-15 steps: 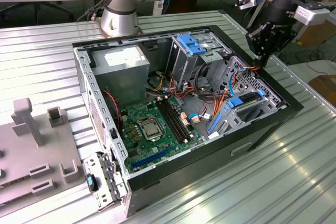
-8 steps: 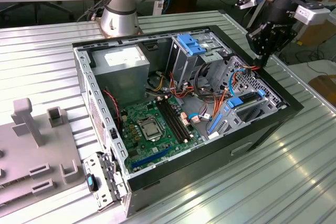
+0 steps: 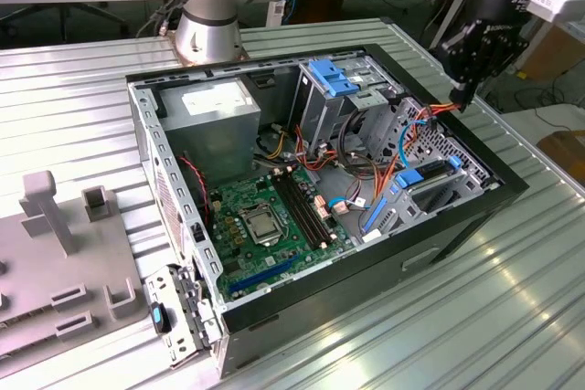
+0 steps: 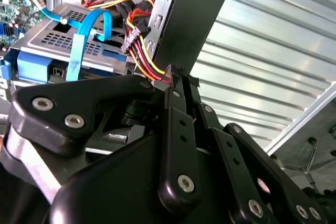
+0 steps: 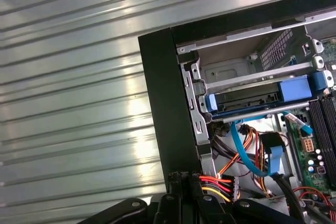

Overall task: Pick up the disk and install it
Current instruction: 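Insert the first disk wire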

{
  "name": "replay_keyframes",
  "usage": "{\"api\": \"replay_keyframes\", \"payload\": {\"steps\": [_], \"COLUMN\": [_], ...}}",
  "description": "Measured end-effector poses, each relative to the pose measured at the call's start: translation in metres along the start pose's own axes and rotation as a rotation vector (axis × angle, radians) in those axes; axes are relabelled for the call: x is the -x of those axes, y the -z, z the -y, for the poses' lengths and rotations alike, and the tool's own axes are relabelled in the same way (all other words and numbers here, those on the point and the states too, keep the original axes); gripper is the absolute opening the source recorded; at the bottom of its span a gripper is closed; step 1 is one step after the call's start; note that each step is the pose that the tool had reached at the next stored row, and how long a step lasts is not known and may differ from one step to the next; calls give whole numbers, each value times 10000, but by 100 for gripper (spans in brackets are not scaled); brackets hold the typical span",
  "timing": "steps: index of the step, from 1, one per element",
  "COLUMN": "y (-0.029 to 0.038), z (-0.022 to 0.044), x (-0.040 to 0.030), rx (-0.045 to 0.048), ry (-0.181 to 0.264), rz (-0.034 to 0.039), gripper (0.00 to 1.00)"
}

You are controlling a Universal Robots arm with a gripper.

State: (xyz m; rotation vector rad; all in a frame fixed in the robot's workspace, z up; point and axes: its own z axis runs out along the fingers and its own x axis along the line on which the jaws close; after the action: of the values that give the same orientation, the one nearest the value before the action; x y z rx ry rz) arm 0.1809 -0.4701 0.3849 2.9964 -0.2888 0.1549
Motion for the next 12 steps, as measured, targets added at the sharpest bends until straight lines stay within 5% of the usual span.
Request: {"api": "replay_keyframes", "payload": {"steps": [2, 3, 4, 5, 6, 12], "y": [0, -1, -2, -3, -3, -11], "z": [0, 2, 4, 5, 6, -30], "x": [-7, -12, -24, -31, -34, -40], "rx": [87, 119, 174, 204, 215, 248], "ry": [61, 85, 127, 148, 158, -345], "rz": [452, 620, 921, 1073, 1137, 1224], "gripper": [18, 18, 18, 18, 18, 18]}}
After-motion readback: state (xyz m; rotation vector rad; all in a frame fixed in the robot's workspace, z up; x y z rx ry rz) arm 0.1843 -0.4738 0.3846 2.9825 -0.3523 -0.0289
